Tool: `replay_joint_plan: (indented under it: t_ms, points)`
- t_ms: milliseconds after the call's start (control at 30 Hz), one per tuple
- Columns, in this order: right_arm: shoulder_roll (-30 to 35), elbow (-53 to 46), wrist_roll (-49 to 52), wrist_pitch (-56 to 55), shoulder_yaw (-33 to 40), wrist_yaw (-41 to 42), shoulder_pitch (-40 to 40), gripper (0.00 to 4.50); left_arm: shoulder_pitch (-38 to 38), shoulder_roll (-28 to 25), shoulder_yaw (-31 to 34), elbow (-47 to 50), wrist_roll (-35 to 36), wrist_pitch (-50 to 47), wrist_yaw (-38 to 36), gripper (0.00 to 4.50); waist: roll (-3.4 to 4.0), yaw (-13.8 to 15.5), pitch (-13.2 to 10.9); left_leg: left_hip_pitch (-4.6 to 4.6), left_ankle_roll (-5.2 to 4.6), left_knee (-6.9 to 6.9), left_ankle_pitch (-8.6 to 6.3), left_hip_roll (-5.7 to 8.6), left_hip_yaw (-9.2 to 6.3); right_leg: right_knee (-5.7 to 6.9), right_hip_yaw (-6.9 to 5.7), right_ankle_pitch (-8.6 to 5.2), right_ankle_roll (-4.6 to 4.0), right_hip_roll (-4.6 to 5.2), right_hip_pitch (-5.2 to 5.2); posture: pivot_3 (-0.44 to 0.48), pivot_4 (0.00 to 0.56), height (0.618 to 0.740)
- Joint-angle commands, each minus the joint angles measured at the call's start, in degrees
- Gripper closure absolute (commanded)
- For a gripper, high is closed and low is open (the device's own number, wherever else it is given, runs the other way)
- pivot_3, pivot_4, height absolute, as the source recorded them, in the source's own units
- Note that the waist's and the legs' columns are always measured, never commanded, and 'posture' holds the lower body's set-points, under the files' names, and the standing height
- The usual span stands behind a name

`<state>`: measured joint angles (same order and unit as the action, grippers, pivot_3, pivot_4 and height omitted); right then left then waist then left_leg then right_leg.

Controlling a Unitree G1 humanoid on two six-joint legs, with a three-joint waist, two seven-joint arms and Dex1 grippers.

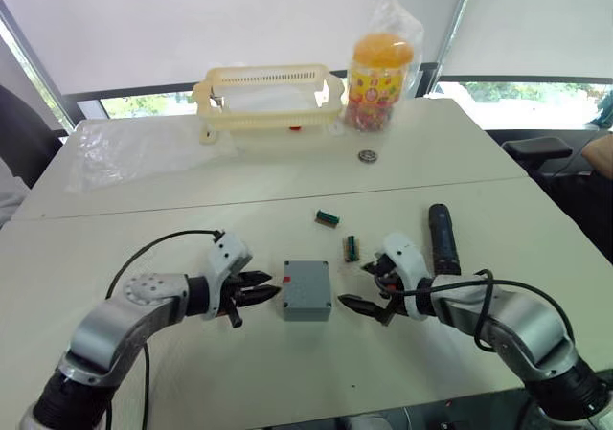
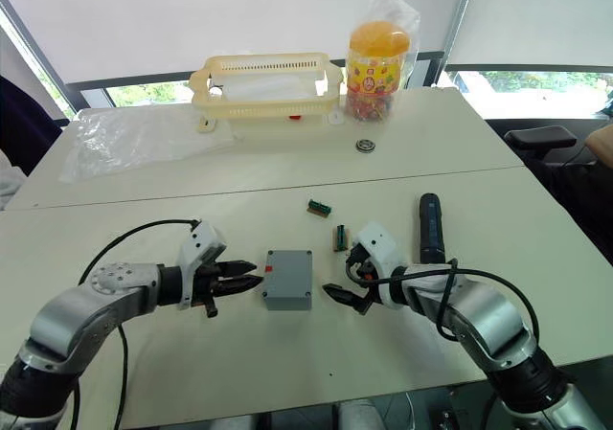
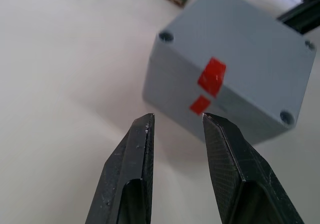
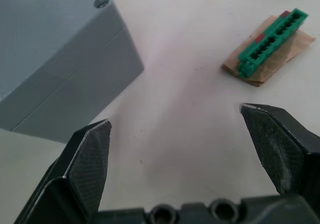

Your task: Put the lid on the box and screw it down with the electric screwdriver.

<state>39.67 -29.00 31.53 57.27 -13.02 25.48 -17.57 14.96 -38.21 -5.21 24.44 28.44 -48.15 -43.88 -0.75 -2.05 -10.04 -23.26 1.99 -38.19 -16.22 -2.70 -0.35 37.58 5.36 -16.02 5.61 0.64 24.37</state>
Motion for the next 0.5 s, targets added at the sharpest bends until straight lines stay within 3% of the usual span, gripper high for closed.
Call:
replay_joint_plan:
  t_ms: [33,500]
  points:
    - [-1.5,-4.3,0.4,1.8,0.8,-0.4,0.1,0.03,3.1,0.5,-1.7,-3.0,-1.7,3.3,-1.5,3.00,0.01,0.0,0.0,0.00,0.00,0.00,0.00,0.00,0.00,0.00,0.00,0.00,0.00,0.00,0.00,0.000,0.150,0.740]
    - [-9.9,-11.4,0.7,10.1,0.7,-6.6,3.3,0.03,15.0,4.9,-8.1,-22.7,-11.1,16.8,-7.8,3.00,0.02,-0.2,0.0,0.00,0.00,0.00,0.00,0.01,-0.03,0.05,-0.04,0.00,0.01,-0.02,0.00,0.000,0.150,0.740]
